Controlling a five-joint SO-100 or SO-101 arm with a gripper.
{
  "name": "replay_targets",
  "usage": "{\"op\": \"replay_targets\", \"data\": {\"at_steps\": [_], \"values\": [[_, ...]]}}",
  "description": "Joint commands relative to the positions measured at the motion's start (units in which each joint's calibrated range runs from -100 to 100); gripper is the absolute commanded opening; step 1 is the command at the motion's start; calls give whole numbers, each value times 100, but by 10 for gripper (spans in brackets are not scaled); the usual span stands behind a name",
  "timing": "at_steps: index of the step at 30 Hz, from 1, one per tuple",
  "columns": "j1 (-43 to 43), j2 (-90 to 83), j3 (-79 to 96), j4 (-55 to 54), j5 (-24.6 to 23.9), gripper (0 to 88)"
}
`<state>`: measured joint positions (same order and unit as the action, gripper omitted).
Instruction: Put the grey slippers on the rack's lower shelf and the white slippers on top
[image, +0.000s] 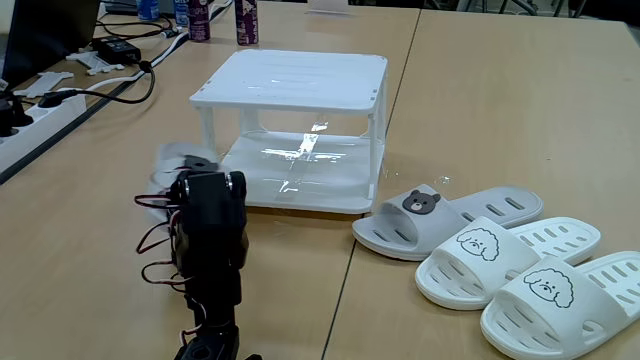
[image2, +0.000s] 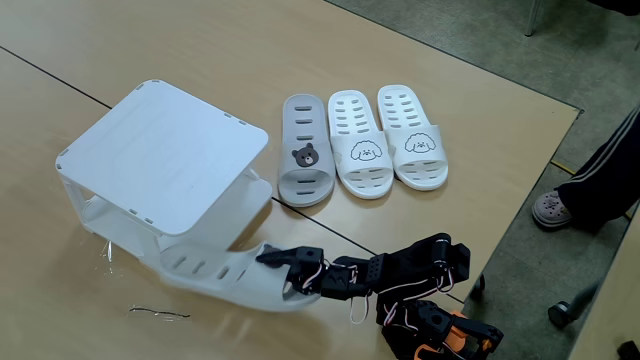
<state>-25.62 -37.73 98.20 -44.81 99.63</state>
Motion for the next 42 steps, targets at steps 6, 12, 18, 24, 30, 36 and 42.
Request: {"op": "replay_targets", "data": {"at_steps": [6, 12, 18, 24, 30, 36, 42], "values": [[1287, 353, -659, -84, 37, 8], [1213, 1859, -2337, -84, 37, 8], [835, 3348, -3898, -75, 37, 8], [629, 5014, -5973, -75, 37, 8], [646, 6310, -7939, -23, 37, 8], [637, 7538, -9401, 132, 37, 8], [670, 8548, -11746, 1383, 37, 8]]}}
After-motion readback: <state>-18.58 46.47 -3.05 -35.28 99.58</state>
